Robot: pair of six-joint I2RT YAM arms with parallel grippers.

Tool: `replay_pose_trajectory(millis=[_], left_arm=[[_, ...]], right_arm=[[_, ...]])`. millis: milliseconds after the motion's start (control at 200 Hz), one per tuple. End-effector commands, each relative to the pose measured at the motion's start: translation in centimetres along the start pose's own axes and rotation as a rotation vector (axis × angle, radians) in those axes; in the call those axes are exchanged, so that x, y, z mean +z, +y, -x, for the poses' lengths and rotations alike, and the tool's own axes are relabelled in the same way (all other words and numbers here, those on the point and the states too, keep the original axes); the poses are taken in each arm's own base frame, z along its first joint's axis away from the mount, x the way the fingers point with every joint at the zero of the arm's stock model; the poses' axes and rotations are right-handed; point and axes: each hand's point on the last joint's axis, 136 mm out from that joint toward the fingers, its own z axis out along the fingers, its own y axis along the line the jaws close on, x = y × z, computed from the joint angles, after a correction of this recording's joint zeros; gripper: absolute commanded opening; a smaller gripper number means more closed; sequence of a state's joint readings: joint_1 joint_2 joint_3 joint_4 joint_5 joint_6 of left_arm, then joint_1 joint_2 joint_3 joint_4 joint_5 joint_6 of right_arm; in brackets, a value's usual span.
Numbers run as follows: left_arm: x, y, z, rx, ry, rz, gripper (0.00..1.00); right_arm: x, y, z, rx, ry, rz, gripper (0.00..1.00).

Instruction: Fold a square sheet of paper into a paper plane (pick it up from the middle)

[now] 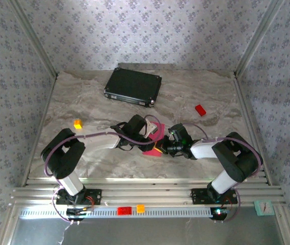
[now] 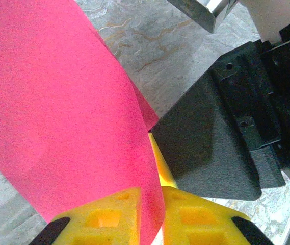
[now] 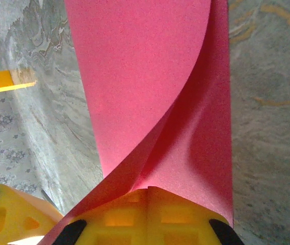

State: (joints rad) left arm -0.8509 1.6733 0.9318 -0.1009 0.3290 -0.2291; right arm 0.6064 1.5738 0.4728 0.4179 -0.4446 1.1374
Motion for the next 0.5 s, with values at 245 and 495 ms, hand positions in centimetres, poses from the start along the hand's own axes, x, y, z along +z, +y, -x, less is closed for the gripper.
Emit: replay_pose_trajectory(millis=[245,495], left_arm=[[-0.55,-0.51,0.92,0.032,-0.033,-0.016,0.23],[-0.32,-0.51,0.98,0.034,-0.033,-0.019,0.21]], right_arm=[[0.05,-0.41,-0.17,0.011,0.012,-0.011,0.05],[0.10,-0.32,-0.24,0.009,0.019,-0.010,0.05]])
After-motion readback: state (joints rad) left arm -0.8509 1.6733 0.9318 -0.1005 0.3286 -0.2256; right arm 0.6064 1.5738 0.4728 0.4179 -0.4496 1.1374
